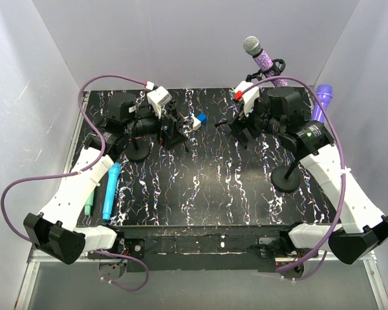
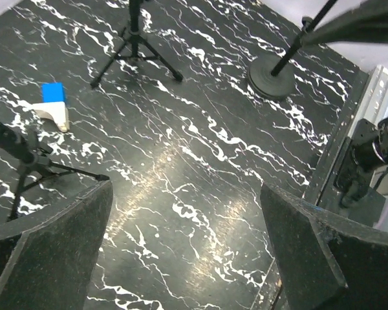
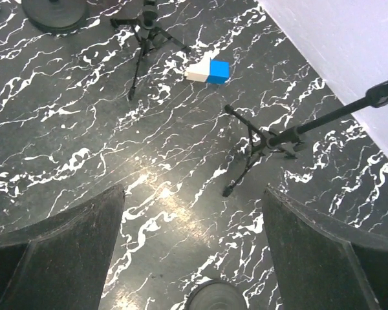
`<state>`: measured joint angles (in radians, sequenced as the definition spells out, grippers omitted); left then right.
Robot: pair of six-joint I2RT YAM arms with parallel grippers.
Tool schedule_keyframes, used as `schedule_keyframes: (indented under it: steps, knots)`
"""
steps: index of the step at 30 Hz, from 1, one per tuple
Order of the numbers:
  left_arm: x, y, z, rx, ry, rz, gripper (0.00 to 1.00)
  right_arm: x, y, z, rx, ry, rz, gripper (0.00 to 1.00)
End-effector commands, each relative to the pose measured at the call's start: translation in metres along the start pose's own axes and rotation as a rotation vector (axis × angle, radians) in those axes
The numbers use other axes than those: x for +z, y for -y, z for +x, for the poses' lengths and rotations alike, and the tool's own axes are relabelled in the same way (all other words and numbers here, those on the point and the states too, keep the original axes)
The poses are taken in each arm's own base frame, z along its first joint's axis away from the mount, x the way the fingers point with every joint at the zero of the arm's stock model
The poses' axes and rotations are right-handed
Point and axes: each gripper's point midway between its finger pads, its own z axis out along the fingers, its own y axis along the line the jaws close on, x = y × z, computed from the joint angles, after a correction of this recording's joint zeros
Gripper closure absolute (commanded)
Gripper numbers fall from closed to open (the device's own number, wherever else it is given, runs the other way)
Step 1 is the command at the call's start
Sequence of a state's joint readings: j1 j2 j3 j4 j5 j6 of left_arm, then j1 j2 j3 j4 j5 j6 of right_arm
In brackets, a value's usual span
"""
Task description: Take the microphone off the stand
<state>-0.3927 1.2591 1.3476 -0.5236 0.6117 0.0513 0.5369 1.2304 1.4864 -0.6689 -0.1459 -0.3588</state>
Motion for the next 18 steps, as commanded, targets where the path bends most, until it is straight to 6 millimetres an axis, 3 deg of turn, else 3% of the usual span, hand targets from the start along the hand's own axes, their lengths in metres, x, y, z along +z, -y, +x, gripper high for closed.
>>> schedule_keyframes:
  steps: [1,4,6,9,13,18]
  knots:
    - [-0.004,0.009,0.003,0.006,0.0,-0.017,0.02,-0.017,0.023,-0.036,-0.029,0.075,0.097,0.07]
    - [0.004,0.001,0.016,0.006,-0.046,-0.026,0.02,-0.023,0.043,-0.063,0.031,0.156,0.203,0.07]
    - [0.009,0.005,0.032,0.046,-0.103,0.037,0.02,-0.04,0.089,-0.087,0.107,0.204,0.443,0.07]
    - [0.01,-0.006,0.042,0.065,-0.149,-0.03,0.02,-0.063,0.131,-0.12,0.104,0.255,0.589,0.02]
    - [0.008,-0.008,0.036,0.092,-0.142,-0.046,0.02,-0.054,0.162,-0.122,0.062,0.238,0.586,0.02]
    - [0.005,-0.014,0.027,0.055,-0.1,-0.044,0.02,-0.031,0.167,-0.12,-0.017,0.23,0.507,0.03]
